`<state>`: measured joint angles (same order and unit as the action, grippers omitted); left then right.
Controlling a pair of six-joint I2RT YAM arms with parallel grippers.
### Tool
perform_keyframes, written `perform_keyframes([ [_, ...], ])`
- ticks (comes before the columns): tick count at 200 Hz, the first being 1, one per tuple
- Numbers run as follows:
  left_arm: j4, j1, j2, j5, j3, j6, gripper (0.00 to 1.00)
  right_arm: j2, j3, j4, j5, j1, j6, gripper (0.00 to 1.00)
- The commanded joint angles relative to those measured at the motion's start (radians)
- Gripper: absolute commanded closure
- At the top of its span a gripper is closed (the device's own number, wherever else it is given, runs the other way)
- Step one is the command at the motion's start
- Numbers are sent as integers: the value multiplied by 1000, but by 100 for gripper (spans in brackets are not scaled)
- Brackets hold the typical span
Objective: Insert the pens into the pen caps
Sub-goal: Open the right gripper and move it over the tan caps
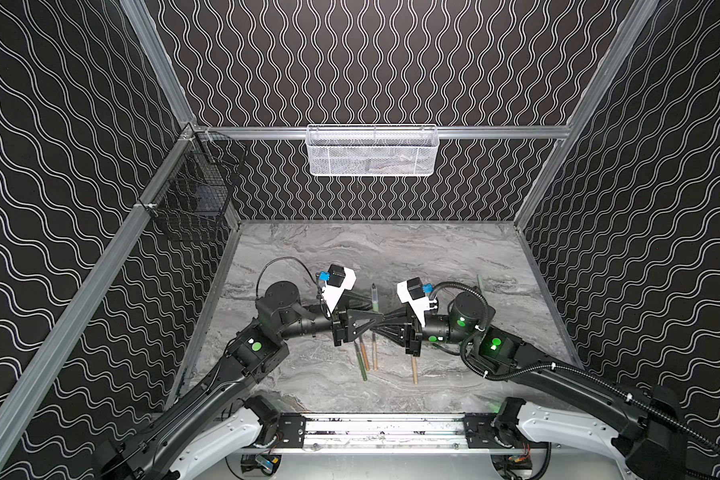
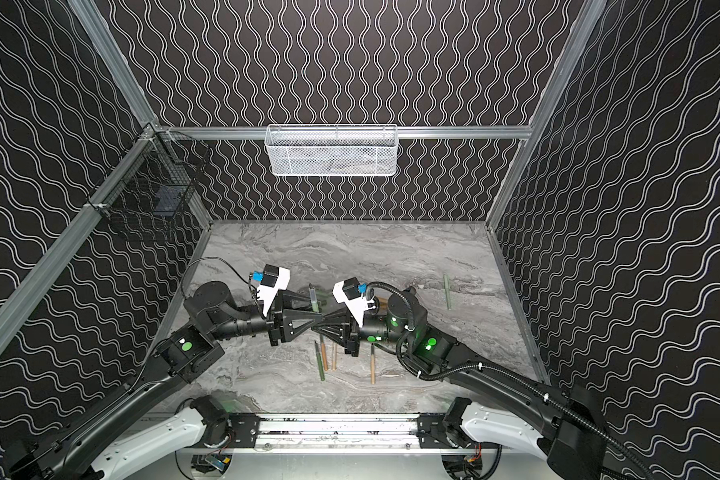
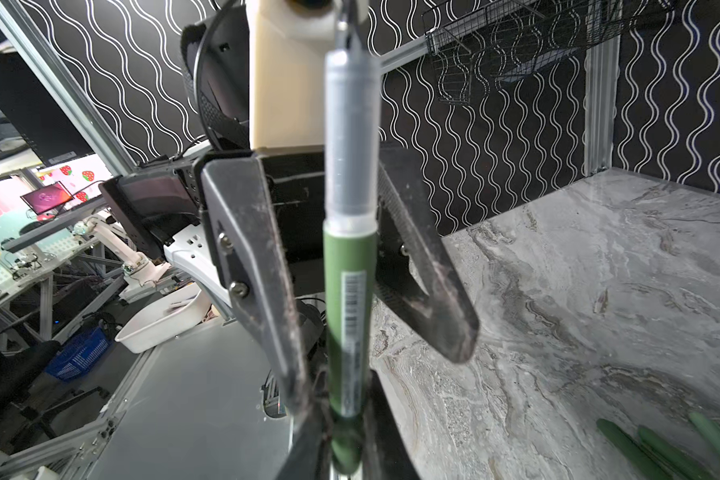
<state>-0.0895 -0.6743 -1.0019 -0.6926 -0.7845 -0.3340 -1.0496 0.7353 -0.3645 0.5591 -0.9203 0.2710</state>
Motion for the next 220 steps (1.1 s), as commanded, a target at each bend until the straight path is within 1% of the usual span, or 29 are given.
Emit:
perform_keyframes([
  [1,-42,1,3,-11,4,6,53,-8,9,-56,23,-1,16,92],
  [14,-50,1,5,-11,5,4,54,-12,4,-64,26,-4,22,92],
  [30,-60,1,6,-11,5,1,58,-15,4,-69,27,-7,23,92],
  [44,-76,1,2,-18,3,-2,64,-17,3,-70,27,-12,25,92],
  [76,-117,1,-13,-41,6,-14,84,-16,3,-63,22,-17,25,90],
  [89,-129,1,-12,-47,8,-16,93,-13,1,-58,14,-18,25,86],
  [100,-130,1,-7,-42,12,-14,100,-11,-2,-45,6,-18,26,76],
  [116,-104,0,6,-28,8,0,100,-6,-5,-14,-13,-18,17,56],
  [124,-60,1,13,-12,0,21,100,2,-10,9,-30,-17,10,48],
  [136,29,2,22,16,-25,58,100,17,-18,52,-87,-17,-3,40],
  [154,181,2,35,59,-67,129,100,36,-11,168,-199,-10,-40,30],
  [169,291,2,50,89,-95,179,100,37,-3,260,-260,16,-60,26],
  [178,347,3,62,105,-111,204,100,28,-1,307,-279,53,-54,23],
  [202,460,4,98,117,-134,254,100,-34,14,434,-254,231,-17,23],
  [220,528,5,128,110,-146,284,100,-113,50,551,-272,349,-12,22],
])
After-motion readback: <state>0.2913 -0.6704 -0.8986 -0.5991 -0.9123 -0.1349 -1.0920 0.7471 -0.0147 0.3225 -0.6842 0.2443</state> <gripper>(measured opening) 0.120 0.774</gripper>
